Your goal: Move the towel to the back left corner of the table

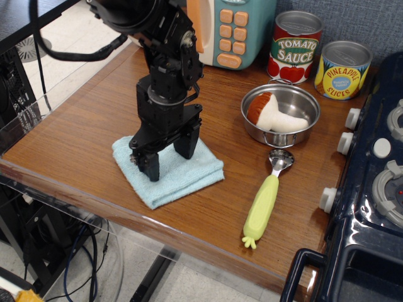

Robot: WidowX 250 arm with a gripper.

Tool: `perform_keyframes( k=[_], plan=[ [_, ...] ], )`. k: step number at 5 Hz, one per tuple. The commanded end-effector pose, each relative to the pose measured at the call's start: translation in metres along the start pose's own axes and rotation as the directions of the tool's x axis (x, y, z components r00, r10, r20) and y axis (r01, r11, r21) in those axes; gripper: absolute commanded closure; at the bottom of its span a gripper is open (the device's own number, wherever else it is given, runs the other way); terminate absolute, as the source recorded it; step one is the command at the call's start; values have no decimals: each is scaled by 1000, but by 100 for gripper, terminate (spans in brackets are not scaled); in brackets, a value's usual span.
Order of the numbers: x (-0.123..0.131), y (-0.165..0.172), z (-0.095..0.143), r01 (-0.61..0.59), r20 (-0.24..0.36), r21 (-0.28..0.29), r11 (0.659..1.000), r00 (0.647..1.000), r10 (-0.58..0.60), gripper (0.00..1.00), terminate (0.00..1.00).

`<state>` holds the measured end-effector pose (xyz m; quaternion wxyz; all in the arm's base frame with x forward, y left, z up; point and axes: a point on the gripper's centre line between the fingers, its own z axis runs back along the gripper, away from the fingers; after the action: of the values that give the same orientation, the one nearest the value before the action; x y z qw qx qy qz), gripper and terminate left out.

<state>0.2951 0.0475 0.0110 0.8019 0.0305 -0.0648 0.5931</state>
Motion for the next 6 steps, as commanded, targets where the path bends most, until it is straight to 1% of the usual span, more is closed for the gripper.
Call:
perform_keyframes(
  k=[1,2,3,4,5,6],
  plan=[
    [46,-34,11,-83,38,-50,995,996,85,0,0],
    [66,-51,11,-111,37,-39,993,993,113,0,0],
    [88,-63,15,-145,53,-34,989,988,146,0,0],
    [116,-76,17,-208,47,-58,976,976,211,0,0],
    [140,-77,16,-259,67,-50,965,963,262,0,0],
    [151,-76,18,-286,69,-57,957,955,289,0,0]
  ],
)
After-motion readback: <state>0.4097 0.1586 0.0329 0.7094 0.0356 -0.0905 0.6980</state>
